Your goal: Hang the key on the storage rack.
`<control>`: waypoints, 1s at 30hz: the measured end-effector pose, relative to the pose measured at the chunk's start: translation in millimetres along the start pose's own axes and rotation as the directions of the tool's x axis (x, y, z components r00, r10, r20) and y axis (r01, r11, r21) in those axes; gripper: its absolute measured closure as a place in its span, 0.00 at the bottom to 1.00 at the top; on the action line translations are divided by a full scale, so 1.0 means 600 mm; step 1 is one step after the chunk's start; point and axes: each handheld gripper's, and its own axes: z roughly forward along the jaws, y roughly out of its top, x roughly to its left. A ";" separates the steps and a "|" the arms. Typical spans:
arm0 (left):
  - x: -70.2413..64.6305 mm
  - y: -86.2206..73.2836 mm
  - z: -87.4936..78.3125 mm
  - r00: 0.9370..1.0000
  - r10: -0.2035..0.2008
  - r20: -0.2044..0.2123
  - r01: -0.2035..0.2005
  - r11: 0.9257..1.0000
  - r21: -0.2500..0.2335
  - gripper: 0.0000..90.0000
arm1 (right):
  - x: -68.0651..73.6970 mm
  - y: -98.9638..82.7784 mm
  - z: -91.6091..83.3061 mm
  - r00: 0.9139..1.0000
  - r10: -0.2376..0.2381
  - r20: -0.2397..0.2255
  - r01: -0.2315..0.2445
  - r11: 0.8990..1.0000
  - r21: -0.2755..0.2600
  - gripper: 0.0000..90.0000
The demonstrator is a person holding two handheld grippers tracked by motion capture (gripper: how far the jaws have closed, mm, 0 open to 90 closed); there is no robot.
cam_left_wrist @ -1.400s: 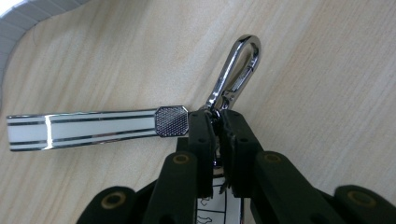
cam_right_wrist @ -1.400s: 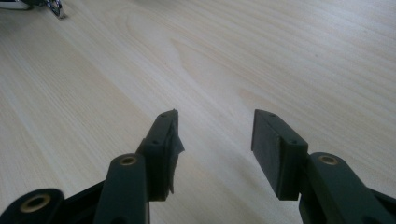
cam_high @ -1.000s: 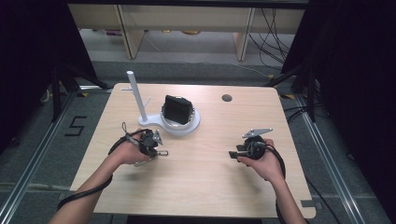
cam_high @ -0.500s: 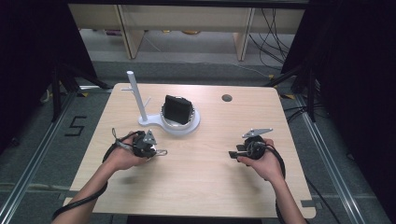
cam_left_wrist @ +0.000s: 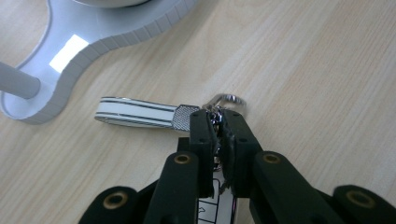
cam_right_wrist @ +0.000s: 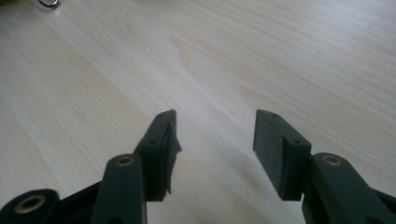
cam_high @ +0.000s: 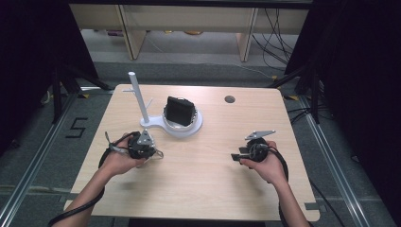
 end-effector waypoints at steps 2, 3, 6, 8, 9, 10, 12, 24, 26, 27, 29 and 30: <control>0.002 0.001 -0.005 1.000 -0.007 -0.007 0.007 1.000 -0.006 0.92 | 0.001 0.000 0.001 1.000 0.002 -0.001 -0.002 1.000 0.002 0.56; 0.003 0.002 -0.007 1.000 -0.002 -0.011 0.002 1.000 -0.010 0.92 | 0.001 0.000 0.001 1.000 0.003 -0.002 -0.003 1.000 0.002 0.56; 0.005 0.002 -0.012 1.000 -0.023 -0.008 0.023 0.999 -0.028 0.92 | 0.001 0.000 0.001 1.000 0.001 -0.003 -0.001 1.000 0.005 0.56; 0.005 0.002 -0.014 1.000 -0.021 -0.020 0.020 0.999 -0.031 0.92 | 0.001 -0.001 0.003 1.000 0.002 -0.001 -0.002 1.000 -0.007 0.56; 0.006 0.002 -0.016 1.000 -0.022 -0.018 0.022 0.999 -0.042 0.92 | 0.002 -0.001 0.003 1.000 0.005 -0.001 -0.005 1.000 -0.006 0.56; 0.008 0.002 -0.019 1.000 -0.025 -0.019 0.024 0.999 -0.043 0.92 | 0.001 -0.001 0.003 1.000 0.001 -0.001 -0.001 1.000 -0.007 0.56; 0.008 0.001 -0.020 0.999 -0.027 -0.021 0.026 0.999 -0.046 0.92 | 0.001 -0.001 0.003 1.000 0.001 0.000 -0.001 1.000 -0.008 0.56; 0.014 0.002 -0.049 0.996 -0.057 -0.070 0.044 0.984 -0.170 0.92 | 0.002 -0.001 0.004 1.000 -0.005 -0.008 0.005 1.000 -0.016 0.56; 0.014 0.001 -0.053 0.995 -0.063 -0.074 0.048 0.982 -0.183 0.92 | 0.002 0.000 0.003 1.000 -0.014 -0.011 0.014 1.000 -0.003 0.56; 0.014 0.001 -0.055 0.995 -0.057 -0.079 0.041 0.981 -0.192 0.92 | 0.004 0.000 0.005 1.000 -0.010 -0.017 0.010 1.000 -0.003 0.56; 0.013 0.001 -0.056 0.994 -0.063 -0.085 0.045 0.978 -0.203 0.92 | 0.005 0.001 0.005 1.000 -0.011 -0.015 0.011 1.000 0.005 0.56; 0.015 0.001 -0.058 0.995 -0.059 -0.085 0.040 0.978 -0.205 0.92 | 0.005 -0.001 0.010 1.000 -0.016 -0.015 0.016 1.000 -0.016 0.56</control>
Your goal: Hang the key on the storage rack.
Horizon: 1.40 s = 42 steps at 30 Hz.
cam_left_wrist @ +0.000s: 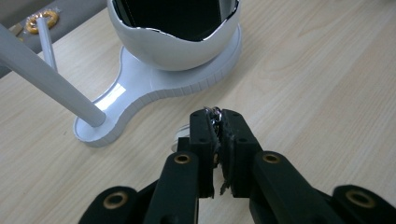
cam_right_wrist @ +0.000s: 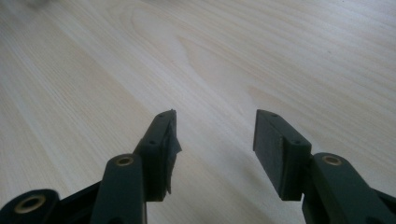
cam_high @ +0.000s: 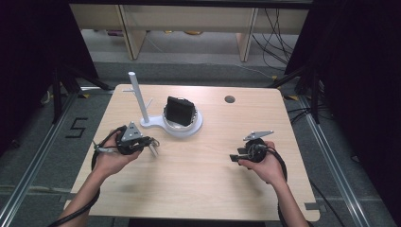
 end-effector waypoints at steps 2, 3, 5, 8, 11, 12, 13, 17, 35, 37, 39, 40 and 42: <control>0.003 0.002 -0.006 1.000 0.011 -0.014 -0.011 1.000 0.003 0.92 | 0.002 0.001 -0.001 1.000 0.018 -0.010 -0.018 1.000 0.008 0.56; 0.003 0.001 -0.007 1.000 -0.004 -0.017 0.003 1.000 -0.017 0.92 | 0.003 0.002 -0.002 1.000 0.015 -0.015 -0.015 1.000 0.025 0.56; 0.004 0.001 -0.011 0.999 -0.010 -0.030 0.009 0.999 -0.039 0.92 | 0.002 0.002 -0.002 1.000 -0.002 -0.007 0.002 1.000 0.021 0.56; 0.005 0.001 -0.015 0.998 -0.049 -0.049 0.045 0.995 -0.094 0.92 | 0.003 0.002 -0.002 1.000 0.006 -0.007 -0.006 1.000 0.025 0.56; 0.006 0.002 -0.021 0.992 -0.093 -0.089 0.077 0.983 -0.168 0.92 | 0.002 0.002 -0.001 1.000 0.001 -0.007 -0.001 1.000 0.022 0.56; 0.006 0.000 -0.025 0.986 -0.131 -0.100 0.111 0.977 -0.183 0.92 | 0.003 0.002 -0.002 1.000 0.006 -0.006 -0.006 1.000 0.025 0.56; 0.008 0.001 -0.026 0.985 -0.141 -0.101 0.118 0.971 -0.210 0.92 | 0.003 0.002 -0.002 1.000 0.007 -0.007 -0.007 1.000 0.024 0.56; 0.017 -0.001 -0.038 0.968 -0.201 -0.149 0.159 0.953 -0.258 0.92 | 0.002 0.001 -0.002 1.000 0.006 -0.006 -0.006 1.000 0.025 0.56; 0.089 0.017 -0.086 0.918 -0.290 -0.271 0.181 0.913 -0.365 0.92 | 0.004 0.000 0.001 1.000 0.015 -0.010 -0.015 0.999 0.038 0.56; 0.096 0.023 -0.092 0.914 -0.290 -0.282 0.174 0.911 -0.374 0.92 | 0.004 0.000 0.002 1.000 0.017 -0.018 -0.016 0.999 0.038 0.56; 0.103 0.029 -0.098 0.912 -0.291 -0.290 0.170 0.909 -0.380 0.92 | 0.005 0.000 0.003 1.000 0.016 -0.022 -0.016 0.999 0.039 0.56; 0.106 0.032 -0.100 0.910 -0.296 -0.292 0.172 0.907 -0.384 0.93 | 0.005 -0.001 0.004 1.000 0.014 -0.022 -0.014 0.999 0.039 0.56; 0.115 0.039 -0.107 0.906 -0.304 -0.295 0.172 0.901 -0.398 0.93 | 0.005 -0.001 0.003 1.000 0.014 -0.023 -0.014 0.999 0.038 0.56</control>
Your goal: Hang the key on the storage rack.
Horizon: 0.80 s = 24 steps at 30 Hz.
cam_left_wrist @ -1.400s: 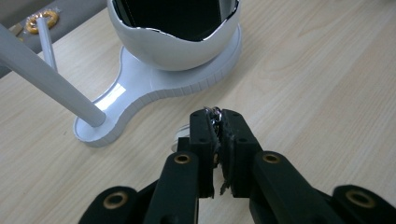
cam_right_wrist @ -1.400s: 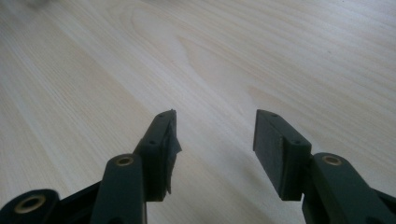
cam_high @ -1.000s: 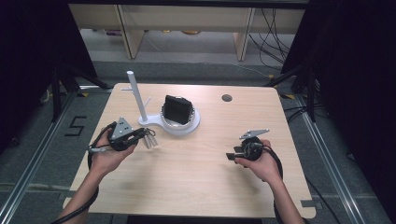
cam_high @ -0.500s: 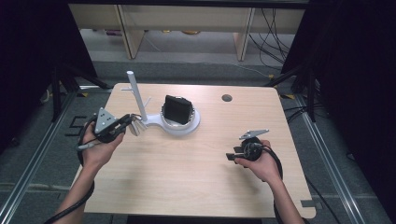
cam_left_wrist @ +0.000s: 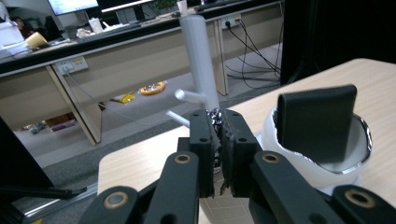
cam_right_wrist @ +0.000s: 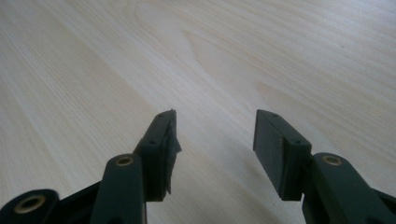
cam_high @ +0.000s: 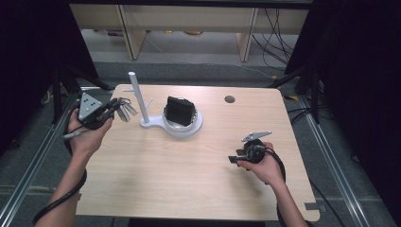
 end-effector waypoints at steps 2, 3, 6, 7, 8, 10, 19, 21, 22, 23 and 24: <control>0.002 0.004 0.000 1.000 0.000 0.000 0.000 1.000 -0.001 0.93 | 0.000 0.000 -0.001 1.000 0.008 0.002 -0.008 1.000 0.003 0.56; 0.004 0.009 0.001 1.000 0.002 -0.004 -0.002 1.000 -0.008 0.93 | 0.000 0.000 -0.002 1.000 0.000 0.008 0.000 1.000 0.006 0.56; 0.006 0.015 0.002 1.000 0.006 -0.008 -0.006 1.000 -0.009 0.93 | -0.001 0.000 -0.001 1.000 0.007 0.002 -0.007 1.000 0.003 0.56; 0.006 0.017 0.004 1.000 0.002 -0.009 -0.002 1.000 -0.012 0.93 | -0.001 0.000 -0.001 1.000 0.009 0.002 -0.009 1.000 0.004 0.56; 0.008 0.019 0.005 1.000 0.002 -0.011 -0.002 1.000 -0.013 0.93 | -0.001 0.000 0.000 1.000 0.008 -0.001 -0.008 1.000 0.004 0.56; 0.012 0.024 0.010 1.000 -0.007 -0.017 0.006 1.000 -0.019 0.94 | -0.001 -0.001 0.000 1.000 0.007 -0.001 -0.007 1.000 0.004 0.56; 0.015 0.035 0.021 1.000 -0.007 -0.019 0.007 1.000 -0.025 0.94 | -0.003 -0.002 0.004 1.000 -0.008 0.007 0.008 1.000 0.000 0.56; 0.018 0.037 0.024 1.000 -0.015 -0.023 0.014 1.000 -0.027 0.94 | -0.003 -0.002 0.003 1.000 -0.010 0.003 0.010 1.000 0.004 0.56; 0.019 0.038 0.025 1.000 -0.019 -0.024 0.018 1.000 -0.025 0.94 | -0.003 -0.002 0.002 1.000 -0.012 0.014 0.012 1.000 0.004 0.56; 0.019 0.038 0.025 1.000 -0.019 -0.024 0.018 1.000 -0.025 0.94 | -0.003 -0.003 0.002 1.000 -0.006 0.013 0.005 1.000 0.006 0.56; 0.021 0.038 0.029 0.999 -0.025 -0.028 0.024 0.999 -0.022 0.94 | -0.003 -0.003 0.003 1.000 -0.009 0.012 0.009 1.000 0.002 0.56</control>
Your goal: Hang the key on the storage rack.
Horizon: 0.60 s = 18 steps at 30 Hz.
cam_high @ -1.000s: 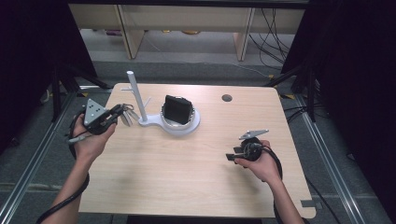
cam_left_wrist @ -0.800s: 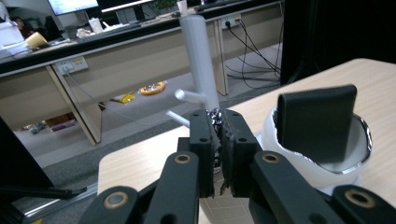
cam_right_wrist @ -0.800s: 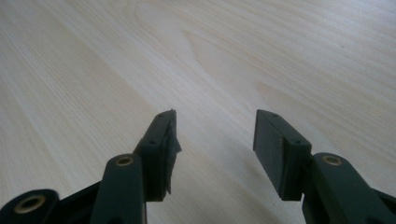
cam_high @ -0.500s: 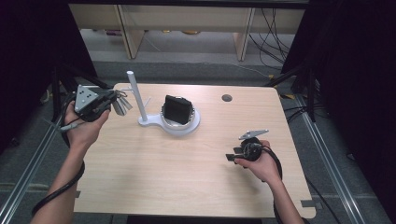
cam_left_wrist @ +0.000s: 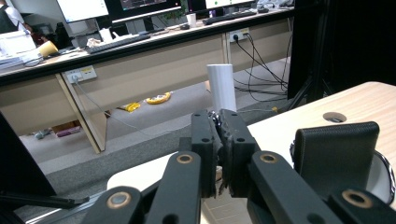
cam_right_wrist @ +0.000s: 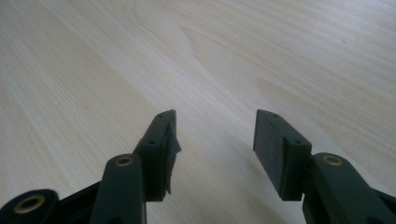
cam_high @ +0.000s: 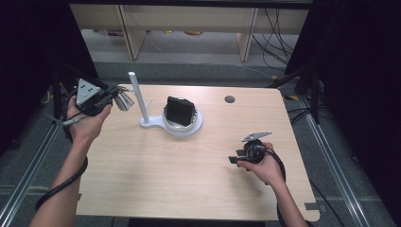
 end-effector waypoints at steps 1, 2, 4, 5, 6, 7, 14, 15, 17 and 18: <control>0.001 -0.001 0.002 1.000 -0.003 -0.002 0.003 1.000 -0.001 0.94 | 0.002 0.001 -0.001 1.000 0.021 -0.006 -0.021 1.000 0.007 0.56; 0.001 -0.001 0.002 1.000 -0.003 -0.002 0.003 1.000 -0.001 0.94 | 0.002 0.001 -0.001 1.000 0.021 -0.006 -0.021 1.000 0.007 0.56; 0.002 -0.004 0.007 1.000 -0.017 0.001 0.017 1.000 -0.001 0.94 | 0.002 0.001 0.000 1.000 0.017 -0.017 -0.017 1.000 0.013 0.56; 0.002 -0.005 0.007 1.000 -0.017 -0.001 0.017 1.000 0.002 0.94 | 0.002 0.001 0.000 1.000 0.017 -0.017 -0.017 1.000 0.013 0.56; 0.003 -0.006 0.007 1.000 -0.019 -0.006 0.019 1.000 0.007 0.94 | 0.002 0.000 0.000 1.000 0.021 -0.019 -0.021 1.000 0.014 0.56; 0.003 -0.007 0.008 1.000 -0.021 -0.005 0.021 1.000 0.007 0.94 | 0.002 0.000 0.000 1.000 0.021 -0.019 -0.021 1.000 0.014 0.56; 0.003 -0.026 0.004 1.000 -0.030 -0.004 0.030 0.999 0.036 0.94 | 0.002 -0.002 0.001 0.999 0.033 -0.016 -0.033 0.999 0.002 0.56; 0.003 -0.026 0.004 1.000 -0.030 -0.004 0.030 0.999 0.036 0.94 | 0.002 -0.002 0.001 0.999 0.033 -0.016 -0.033 0.999 0.002 0.56; 0.001 -0.037 0.003 0.999 -0.038 -0.001 0.038 0.998 0.046 0.94 | 0.002 -0.001 -0.001 0.999 0.034 -0.013 -0.034 0.999 0.016 0.56; 0.001 -0.037 0.003 0.999 -0.038 -0.001 0.038 0.998 0.046 0.94 | 0.002 -0.001 -0.001 0.999 0.034 -0.013 -0.034 0.999 0.016 0.56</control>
